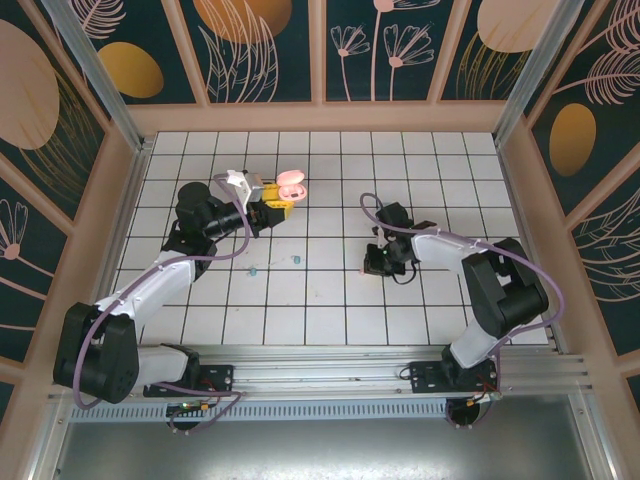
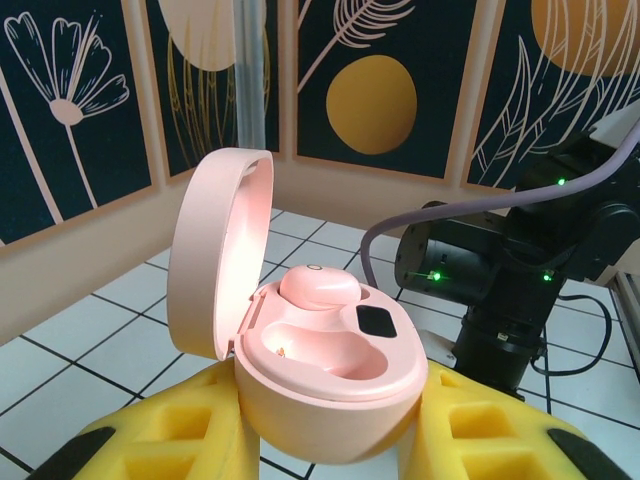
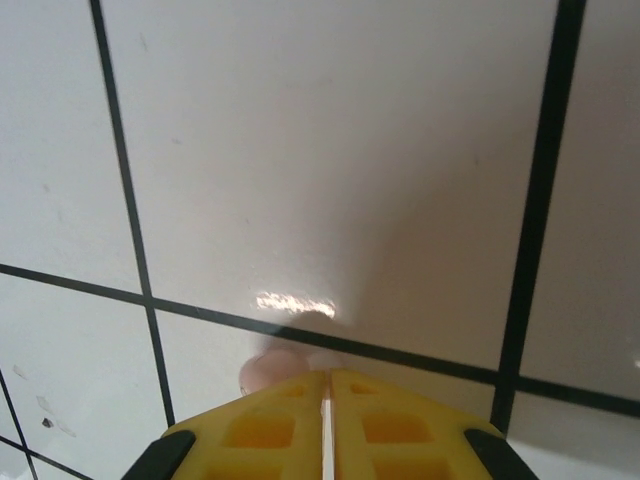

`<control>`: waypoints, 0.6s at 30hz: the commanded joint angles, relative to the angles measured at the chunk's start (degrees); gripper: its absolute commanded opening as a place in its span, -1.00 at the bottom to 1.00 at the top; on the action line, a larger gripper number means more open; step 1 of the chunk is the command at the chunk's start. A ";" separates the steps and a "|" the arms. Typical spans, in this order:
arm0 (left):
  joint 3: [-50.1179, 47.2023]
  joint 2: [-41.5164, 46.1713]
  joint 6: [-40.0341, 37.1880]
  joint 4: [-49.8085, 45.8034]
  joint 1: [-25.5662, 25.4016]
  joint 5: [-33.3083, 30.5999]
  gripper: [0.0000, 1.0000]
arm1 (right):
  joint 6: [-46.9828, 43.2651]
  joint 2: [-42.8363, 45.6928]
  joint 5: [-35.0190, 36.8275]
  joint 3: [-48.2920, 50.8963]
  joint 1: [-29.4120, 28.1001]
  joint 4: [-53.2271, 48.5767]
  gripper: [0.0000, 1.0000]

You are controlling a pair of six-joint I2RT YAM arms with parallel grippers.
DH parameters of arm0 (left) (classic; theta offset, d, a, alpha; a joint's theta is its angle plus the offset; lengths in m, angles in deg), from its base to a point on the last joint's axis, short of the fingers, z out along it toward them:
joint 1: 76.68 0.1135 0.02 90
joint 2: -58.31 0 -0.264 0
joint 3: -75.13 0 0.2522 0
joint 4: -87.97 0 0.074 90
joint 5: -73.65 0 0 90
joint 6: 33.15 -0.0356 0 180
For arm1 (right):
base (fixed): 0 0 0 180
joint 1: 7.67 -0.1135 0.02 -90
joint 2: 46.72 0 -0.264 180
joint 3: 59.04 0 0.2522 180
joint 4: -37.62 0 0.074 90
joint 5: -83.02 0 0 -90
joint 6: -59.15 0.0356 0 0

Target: Insert the wireless bluetooth earbuds into the charging case

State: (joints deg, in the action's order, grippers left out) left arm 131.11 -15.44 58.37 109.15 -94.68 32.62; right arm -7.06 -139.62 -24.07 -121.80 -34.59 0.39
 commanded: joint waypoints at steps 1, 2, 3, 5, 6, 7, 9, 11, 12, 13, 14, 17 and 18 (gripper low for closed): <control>-0.12 0.65 -0.21 2.20 0.06 0.43 -0.71 | 2.07 3.29 -0.78 -0.02 -0.57 -2.93 -0.79; -0.20 0.59 -0.29 2.24 0.03 0.43 -0.71 | 2.05 3.96 -0.55 -0.58 -0.52 -3.27 -0.79; -0.20 0.63 -0.26 2.32 0.02 0.42 -0.71 | 2.01 4.45 -0.06 -1.30 -0.42 -3.62 -0.79; -0.21 0.50 -0.12 2.59 0.02 0.45 -0.71 | 1.51 4.84 0.78 -2.45 -0.11 -4.27 -0.79; -0.12 0.47 -0.04 2.74 0.07 0.45 -0.71 | 1.10 4.69 1.14 -3.03 0.17 -4.52 -0.79; -0.11 0.46 0.03 2.77 0.01 0.43 -0.71 | 0.71 4.46 1.34 -3.37 0.42 -4.57 -0.79; -0.16 0.54 -0.04 2.85 0.02 0.48 -0.71 | -0.56 3.20 1.93 -3.99 1.35 -4.25 -0.79; -0.14 0.46 0.07 3.02 0.02 0.47 -0.71 | -1.71 1.45 1.94 -4.64 2.27 -3.68 -0.80; -0.12 0.37 0.15 3.03 0.05 0.51 -0.71 | -2.11 0.46 1.59 -4.90 2.74 -3.22 -0.81; -0.12 0.37 0.15 3.03 0.04 0.51 -0.71 | -2.48 -0.41 1.24 -5.12 3.06 -2.79 -0.81; -0.20 0.37 0.28 3.00 0.05 0.51 -0.71 | -2.89 -1.29 0.85 -5.30 3.31 -2.04 -0.82; -0.38 0.38 0.49 3.38 0.07 0.51 -0.71 | -3.69 -3.47 0.30 -5.94 3.85 -0.54 -0.82; -0.37 0.37 0.50 3.37 0.07 0.51 -0.71 | -3.96 -4.29 0.00 -6.10 3.89 -0.28 -0.83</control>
State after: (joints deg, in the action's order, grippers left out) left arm 131.08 -15.44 58.41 109.17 -94.68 32.62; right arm -8.98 -141.94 -23.39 -126.23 -31.12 -1.14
